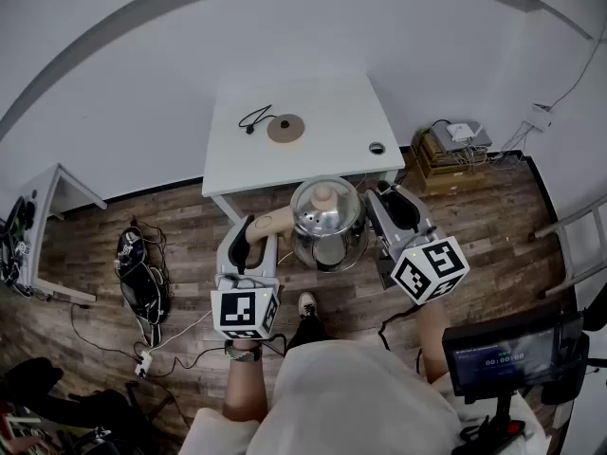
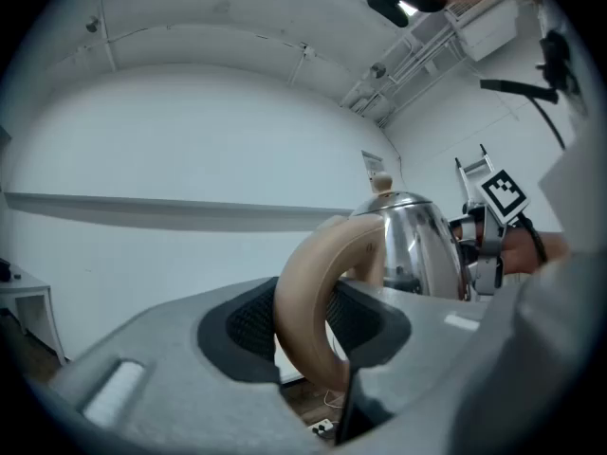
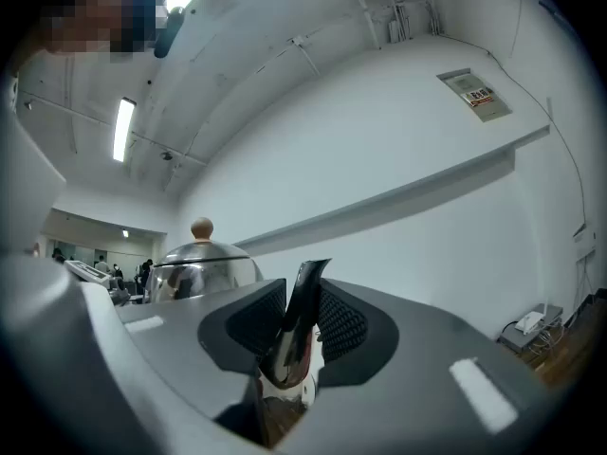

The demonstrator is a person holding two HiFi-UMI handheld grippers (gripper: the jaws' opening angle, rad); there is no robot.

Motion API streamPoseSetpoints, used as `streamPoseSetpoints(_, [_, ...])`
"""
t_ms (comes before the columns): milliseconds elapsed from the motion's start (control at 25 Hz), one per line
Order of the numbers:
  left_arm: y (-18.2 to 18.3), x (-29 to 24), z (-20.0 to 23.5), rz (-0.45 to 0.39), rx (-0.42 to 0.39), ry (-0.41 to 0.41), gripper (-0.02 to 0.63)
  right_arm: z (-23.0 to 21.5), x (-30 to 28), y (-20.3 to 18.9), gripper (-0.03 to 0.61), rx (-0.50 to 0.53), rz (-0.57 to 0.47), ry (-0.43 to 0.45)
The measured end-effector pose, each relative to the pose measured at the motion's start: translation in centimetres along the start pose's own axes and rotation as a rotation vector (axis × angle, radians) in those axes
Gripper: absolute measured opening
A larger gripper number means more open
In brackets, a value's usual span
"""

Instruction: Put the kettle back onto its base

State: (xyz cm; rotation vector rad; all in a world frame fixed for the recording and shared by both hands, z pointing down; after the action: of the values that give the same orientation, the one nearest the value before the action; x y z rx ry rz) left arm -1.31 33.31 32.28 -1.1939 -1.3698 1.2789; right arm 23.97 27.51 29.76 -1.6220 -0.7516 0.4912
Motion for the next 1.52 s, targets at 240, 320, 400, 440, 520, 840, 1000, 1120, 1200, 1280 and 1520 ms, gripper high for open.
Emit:
streamPoseSetpoints(240, [-0.4,-0.2,0.1,-0.002,0.002,0.002,0.146,-0.3,-0.2,-0.5,0.098,-0.011,0.01,0.009])
streamPoseSetpoints(320, [-0.5,-0.6,0.4,-0.005,0.002,0.005,0.146,-0.5,-0.6,-0.7,0.101,-0.016,0.009,0.012])
streamPoseSetpoints(400, [-0.5,-1.6,1.1,-0.002,0.001,0.007,0.146,-0.9,-1.8,-0.8,0.101,-0.022,0.013,0.013])
streamPoseSetpoints(440, [-0.6,-2.2,1.6,0.002,0.0,0.008,0.146,-1.1,-2.6,-0.9,0.101,-0.025,0.018,0.013])
streamPoseSetpoints(520, [-0.9,-3.2,2.4,0.009,-0.001,0.009,0.146,-1.5,-3.9,-1.2,0.1,-0.03,0.025,0.013])
streamPoseSetpoints(840, [-1.2,-8.8,6.4,0.022,-0.001,-0.014,0.146,-3.5,-10.3,-1.4,0.1,-0.033,0.044,-0.004])
streamPoseSetpoints(1000, [-1.4,-11.3,8.6,0.021,-0.007,-0.028,0.146,-4.0,-13.2,-1.7,0.1,-0.034,0.04,-0.021])
streamPoseSetpoints(1120, [-1.6,-13.2,10.4,0.02,-0.012,-0.037,0.146,-4.4,-15.7,-2.0,0.1,-0.038,0.035,-0.035])
streamPoseSetpoints(1200, [-1.9,-15.0,12.3,0.027,-0.011,-0.044,0.146,-4.7,-18.2,-2.4,0.098,-0.043,0.039,-0.047])
streamPoseSetpoints(1280, [-2.4,-16.8,14.3,0.037,-0.006,-0.05,0.146,-4.9,-20.8,-2.9,0.098,-0.046,0.048,-0.06])
streamPoseSetpoints(1520, [-2.9,-18.3,16.1,0.044,0.01,-0.063,0.146,-4.9,-22.9,-3.2,0.098,-0.043,0.053,-0.082])
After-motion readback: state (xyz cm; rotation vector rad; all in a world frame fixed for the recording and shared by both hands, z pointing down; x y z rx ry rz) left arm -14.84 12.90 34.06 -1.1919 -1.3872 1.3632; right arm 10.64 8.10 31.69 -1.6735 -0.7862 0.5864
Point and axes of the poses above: the fingertips, and each gripper's own axes: x backward along the fingers, z to its left, y out of its top, the point moved 7 cm from there along x, backward along the fingers, and after that the axes turned 8 degrees about y, right-handed, at the moved point
